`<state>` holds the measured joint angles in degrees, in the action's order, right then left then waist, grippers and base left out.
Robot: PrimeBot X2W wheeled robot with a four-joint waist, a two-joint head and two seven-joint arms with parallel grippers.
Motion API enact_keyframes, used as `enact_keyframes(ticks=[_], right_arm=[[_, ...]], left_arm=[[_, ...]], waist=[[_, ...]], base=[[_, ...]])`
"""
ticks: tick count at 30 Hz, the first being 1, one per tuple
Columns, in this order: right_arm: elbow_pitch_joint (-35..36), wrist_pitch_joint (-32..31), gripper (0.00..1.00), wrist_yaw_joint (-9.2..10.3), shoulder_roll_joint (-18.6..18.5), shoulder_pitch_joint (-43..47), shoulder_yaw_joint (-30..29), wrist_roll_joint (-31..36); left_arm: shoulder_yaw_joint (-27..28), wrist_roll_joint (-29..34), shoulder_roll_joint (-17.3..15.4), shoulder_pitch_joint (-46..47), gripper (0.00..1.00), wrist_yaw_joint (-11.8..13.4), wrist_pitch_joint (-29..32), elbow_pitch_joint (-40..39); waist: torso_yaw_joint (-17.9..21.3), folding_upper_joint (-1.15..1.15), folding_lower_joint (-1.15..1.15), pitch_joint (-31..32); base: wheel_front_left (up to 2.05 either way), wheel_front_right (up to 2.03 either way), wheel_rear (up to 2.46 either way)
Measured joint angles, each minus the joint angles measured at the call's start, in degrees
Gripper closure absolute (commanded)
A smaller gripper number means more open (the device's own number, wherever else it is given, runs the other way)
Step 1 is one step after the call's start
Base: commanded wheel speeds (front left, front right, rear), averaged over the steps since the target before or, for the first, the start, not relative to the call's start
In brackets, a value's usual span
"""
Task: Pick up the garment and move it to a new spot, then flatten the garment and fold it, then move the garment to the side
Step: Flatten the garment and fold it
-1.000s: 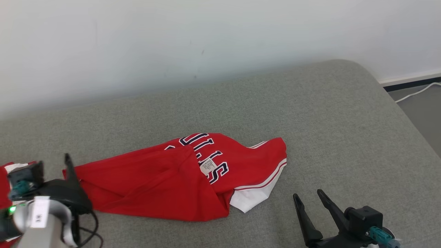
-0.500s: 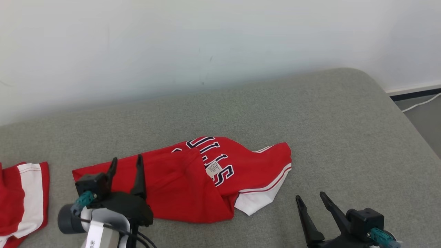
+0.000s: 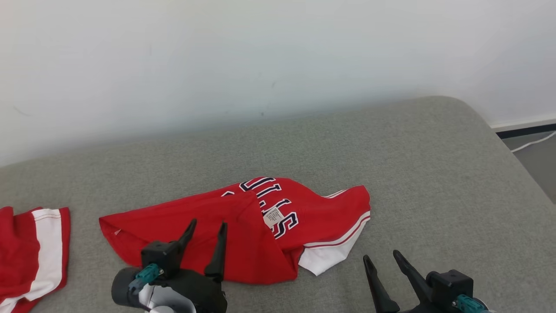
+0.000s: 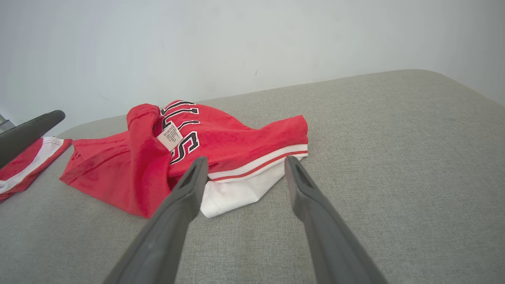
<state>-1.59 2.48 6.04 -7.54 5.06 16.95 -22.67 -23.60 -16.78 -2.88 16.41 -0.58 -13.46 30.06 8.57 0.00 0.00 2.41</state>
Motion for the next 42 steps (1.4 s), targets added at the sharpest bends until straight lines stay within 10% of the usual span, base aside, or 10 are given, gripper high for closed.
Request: enact_keyframes(ticks=[24,26,27,42], right_arm=[[-1.3,0.1,0.00,-0.49,0.2,-2.0,0.4,0.0],[-1.3,0.2,0.00,-0.49,0.2,-2.0,0.1,0.0],[-1.4,0.4,0.00,-0.49,0.2,-2.0,0.1,0.0],[-1.4,1.6,0.00,-0.42,0.2,-1.8,-1.2,-0.4]], left_arm=[[2.2,0.2,0.5,4.8,0.00,7.1,10.9,7.3],[2.2,0.2,0.5,5.3,0.80,7.1,11.0,7.6],[2.2,0.2,0.5,5.5,1.00,7.1,11.3,7.8],[6.1,0.1,0.7,8.8,1.00,7.6,8.7,6.4]], waist=[[13.7,0.00,0.00,-2.9],[14.0,0.00,0.00,-3.2],[14.1,0.00,0.00,-3.3],[11.5,0.00,0.00,-3.2]], base=[[0.00,0.00,0.00],[0.00,0.00,0.00],[0.00,0.00,0.00],[0.00,0.00,0.00]])
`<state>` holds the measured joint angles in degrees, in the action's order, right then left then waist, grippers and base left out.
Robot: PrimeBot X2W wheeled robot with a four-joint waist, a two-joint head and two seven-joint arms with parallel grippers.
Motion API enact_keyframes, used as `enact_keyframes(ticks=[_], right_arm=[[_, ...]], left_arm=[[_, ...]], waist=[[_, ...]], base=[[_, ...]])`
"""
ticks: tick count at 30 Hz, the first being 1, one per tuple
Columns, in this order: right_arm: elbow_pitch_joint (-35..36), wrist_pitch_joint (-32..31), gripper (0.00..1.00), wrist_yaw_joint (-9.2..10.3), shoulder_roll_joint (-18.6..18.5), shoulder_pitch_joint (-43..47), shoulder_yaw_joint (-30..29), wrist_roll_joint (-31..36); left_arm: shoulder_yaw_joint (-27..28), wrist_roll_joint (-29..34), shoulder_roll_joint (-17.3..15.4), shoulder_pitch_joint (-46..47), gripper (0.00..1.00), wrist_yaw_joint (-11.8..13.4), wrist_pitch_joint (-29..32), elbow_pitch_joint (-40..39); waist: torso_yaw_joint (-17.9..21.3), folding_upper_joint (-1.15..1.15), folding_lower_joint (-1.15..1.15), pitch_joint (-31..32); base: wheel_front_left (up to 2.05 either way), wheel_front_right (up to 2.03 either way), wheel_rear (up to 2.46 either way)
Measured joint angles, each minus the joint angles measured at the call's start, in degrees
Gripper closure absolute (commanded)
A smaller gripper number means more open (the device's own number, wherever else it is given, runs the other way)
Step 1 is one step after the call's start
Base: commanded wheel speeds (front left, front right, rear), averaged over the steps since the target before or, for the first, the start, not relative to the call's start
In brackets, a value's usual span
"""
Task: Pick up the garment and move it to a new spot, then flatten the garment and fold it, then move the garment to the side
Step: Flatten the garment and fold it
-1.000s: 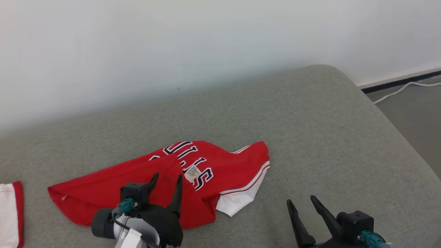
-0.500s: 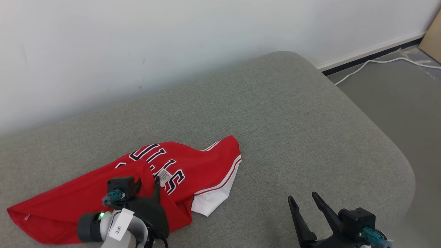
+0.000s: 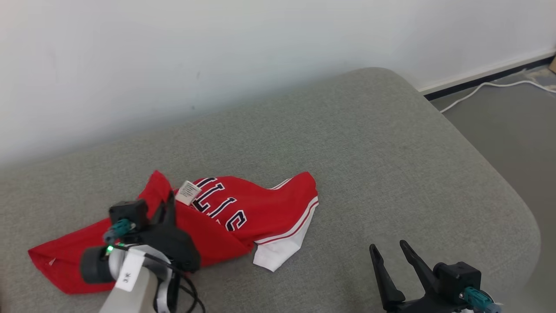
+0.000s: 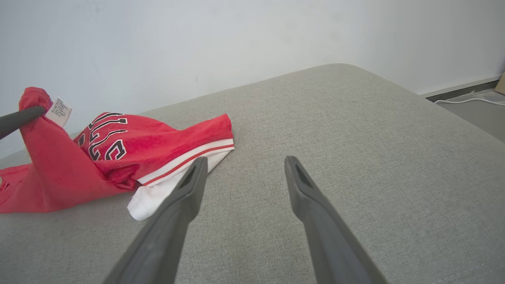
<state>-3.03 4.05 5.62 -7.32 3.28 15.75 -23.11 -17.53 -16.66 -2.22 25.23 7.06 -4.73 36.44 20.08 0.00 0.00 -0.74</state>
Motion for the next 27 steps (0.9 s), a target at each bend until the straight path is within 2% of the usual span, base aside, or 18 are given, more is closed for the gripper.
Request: enact_keyframes(ticks=[5,10,20,27], right_arm=[[0.0,0.2,0.00,0.01,0.0,0.8,-0.5,0.0],[0.0,0.5,0.00,0.26,-0.1,1.6,-0.9,-0.1],[0.2,0.5,0.00,0.25,0.0,2.0,0.0,-0.1],[0.1,0.4,0.00,0.25,0.1,1.9,0.5,0.0]], left_arm=[[4.9,-1.9,-2.6,-1.5,1.00,0.0,-2.2,-1.5],[10.8,-2.2,-4.9,-7.2,1.00,0.1,-3.8,-2.0],[16.1,-2.2,-4.5,-12.5,1.00,0.1,-4.9,-0.5],[17.4,-2.2,-3.1,-15.5,1.00,0.1,-4.9,0.8]], waist=[[-1.8,0.00,0.00,0.5],[-4.3,0.00,0.00,1.1],[-7.7,0.00,0.00,1.7],[-8.1,0.00,0.00,1.8]], base=[[0.00,0.00,0.00],[0.00,0.00,0.00],[0.00,0.00,0.00],[0.00,0.00,0.00]])
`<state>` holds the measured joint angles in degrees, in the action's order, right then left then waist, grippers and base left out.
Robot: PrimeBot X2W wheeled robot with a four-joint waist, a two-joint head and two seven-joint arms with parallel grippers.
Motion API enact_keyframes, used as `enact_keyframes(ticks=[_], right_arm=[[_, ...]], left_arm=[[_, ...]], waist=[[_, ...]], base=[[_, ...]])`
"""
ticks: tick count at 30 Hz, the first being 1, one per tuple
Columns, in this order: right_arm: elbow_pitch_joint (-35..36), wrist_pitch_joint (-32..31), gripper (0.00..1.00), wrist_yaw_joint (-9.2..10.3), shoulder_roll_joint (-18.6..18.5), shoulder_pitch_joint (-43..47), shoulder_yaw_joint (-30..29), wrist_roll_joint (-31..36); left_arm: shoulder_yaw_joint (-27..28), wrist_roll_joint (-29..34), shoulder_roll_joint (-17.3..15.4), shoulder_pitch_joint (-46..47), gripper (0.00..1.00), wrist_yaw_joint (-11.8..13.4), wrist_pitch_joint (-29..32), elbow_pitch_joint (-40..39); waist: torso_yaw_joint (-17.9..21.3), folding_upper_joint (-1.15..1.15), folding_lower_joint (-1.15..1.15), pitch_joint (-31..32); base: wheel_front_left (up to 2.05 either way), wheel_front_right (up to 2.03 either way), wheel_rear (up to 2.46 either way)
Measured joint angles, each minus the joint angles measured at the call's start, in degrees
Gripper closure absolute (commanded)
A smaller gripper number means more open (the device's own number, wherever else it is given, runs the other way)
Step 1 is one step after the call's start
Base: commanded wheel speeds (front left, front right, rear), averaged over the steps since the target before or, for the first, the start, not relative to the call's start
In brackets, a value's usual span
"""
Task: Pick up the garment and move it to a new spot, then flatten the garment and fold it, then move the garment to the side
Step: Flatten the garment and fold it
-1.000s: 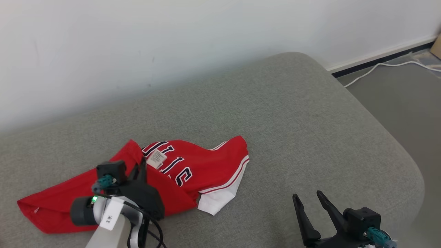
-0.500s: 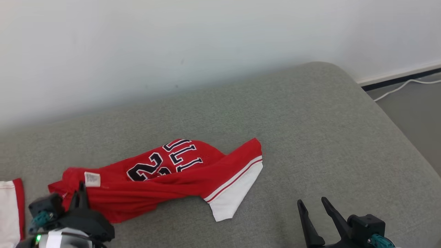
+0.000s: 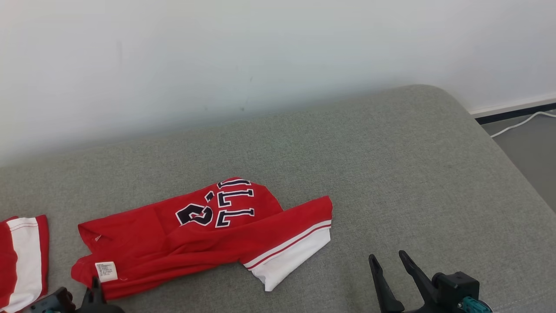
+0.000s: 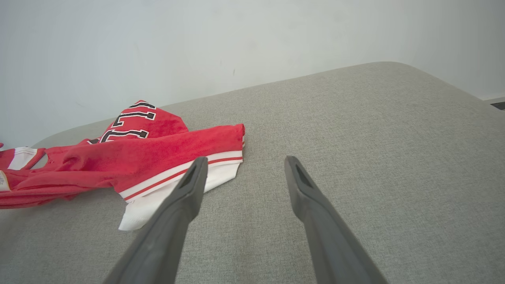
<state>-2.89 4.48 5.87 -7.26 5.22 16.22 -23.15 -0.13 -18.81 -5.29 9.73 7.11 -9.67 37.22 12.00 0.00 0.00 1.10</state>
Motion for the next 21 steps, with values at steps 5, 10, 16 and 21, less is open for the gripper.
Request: enact_keyframes(ticks=[5,10,16,21], right_arm=[[-0.1,-0.2,0.00,0.00,0.0,-0.1,0.1,0.0],[-0.2,-0.5,0.00,-0.01,0.0,-0.2,0.2,0.0],[-0.3,-0.5,0.00,-0.01,-0.1,-0.2,0.1,0.0],[-0.3,-0.4,0.00,0.00,-0.3,-0.1,-0.5,0.0]], left_arm=[[0.0,0.5,0.7,0.0,0.00,0.0,0.1,0.1],[0.4,1.2,1.2,-0.1,0.00,0.0,0.4,0.4],[3.0,1.6,1.5,-1.3,0.00,0.0,0.6,0.6],[5.0,3.2,1.6,-2.5,0.00,0.0,0.0,0.1]], waist=[[0.1,0.00,0.00,-0.1],[0.3,0.00,0.00,-0.2],[0.2,0.00,0.00,0.0],[-0.5,0.00,0.00,0.2]], base=[[0.00,0.00,0.00],[0.00,0.00,0.00],[0.00,0.00,0.00],[0.00,0.00,0.00]])
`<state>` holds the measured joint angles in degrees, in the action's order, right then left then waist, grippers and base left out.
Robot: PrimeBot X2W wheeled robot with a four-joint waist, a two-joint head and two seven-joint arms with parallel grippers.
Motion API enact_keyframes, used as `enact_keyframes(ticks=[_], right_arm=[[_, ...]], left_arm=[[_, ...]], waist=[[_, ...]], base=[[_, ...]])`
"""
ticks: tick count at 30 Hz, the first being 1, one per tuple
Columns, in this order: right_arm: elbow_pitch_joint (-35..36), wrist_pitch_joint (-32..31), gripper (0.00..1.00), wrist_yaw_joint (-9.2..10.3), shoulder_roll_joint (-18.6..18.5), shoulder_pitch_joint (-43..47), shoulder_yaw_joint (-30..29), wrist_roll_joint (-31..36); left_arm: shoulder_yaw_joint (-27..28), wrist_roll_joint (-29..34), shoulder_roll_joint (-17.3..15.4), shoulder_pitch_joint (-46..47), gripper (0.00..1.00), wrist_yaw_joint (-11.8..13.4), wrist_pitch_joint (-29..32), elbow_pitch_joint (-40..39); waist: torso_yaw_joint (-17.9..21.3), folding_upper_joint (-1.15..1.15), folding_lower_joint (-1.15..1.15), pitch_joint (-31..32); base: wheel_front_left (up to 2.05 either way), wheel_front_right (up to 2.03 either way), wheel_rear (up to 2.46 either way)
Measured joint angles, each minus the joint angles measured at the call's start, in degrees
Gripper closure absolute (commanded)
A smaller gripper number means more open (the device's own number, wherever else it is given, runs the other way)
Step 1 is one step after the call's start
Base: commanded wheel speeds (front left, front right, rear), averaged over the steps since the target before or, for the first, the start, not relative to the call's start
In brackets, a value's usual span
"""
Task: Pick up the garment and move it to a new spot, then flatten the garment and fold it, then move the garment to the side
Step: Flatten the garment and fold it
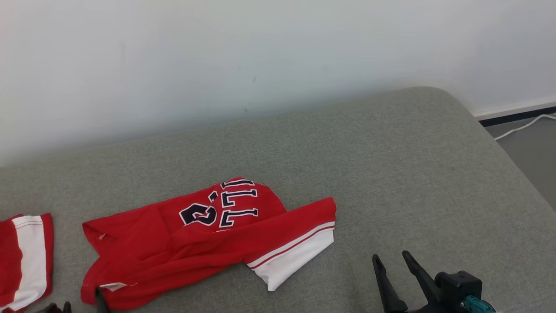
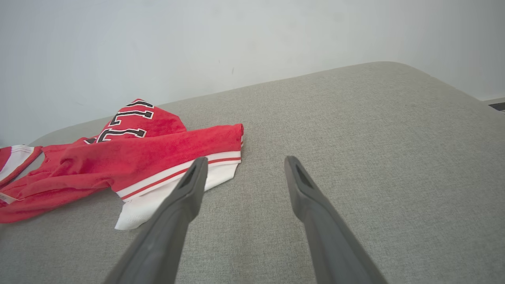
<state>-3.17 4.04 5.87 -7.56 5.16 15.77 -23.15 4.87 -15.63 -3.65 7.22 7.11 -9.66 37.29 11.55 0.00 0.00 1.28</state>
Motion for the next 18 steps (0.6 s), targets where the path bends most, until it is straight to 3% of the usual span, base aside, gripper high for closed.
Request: enact_keyframes(ticks=[11,18], right_arm=[[-0.1,0.0,0.00,0.00,-0.1,0.3,-0.4,0.0],[-0.6,0.7,0.00,0.00,-1.1,1.0,-1.9,-0.4]], left_arm=[[-1.6,0.6,0.5,-2.6,0.00,-0.1,-2.6,-9.1],[-5.3,0.6,0.8,-4.7,0.00,-4.2,-4.1,-17.8]], waist=[[-2.5,0.00,0.00,1.0],[-4.4,0.00,0.00,2.0]], base=[[0.00,0.00,0.00],[0.00,0.00,0.00]])
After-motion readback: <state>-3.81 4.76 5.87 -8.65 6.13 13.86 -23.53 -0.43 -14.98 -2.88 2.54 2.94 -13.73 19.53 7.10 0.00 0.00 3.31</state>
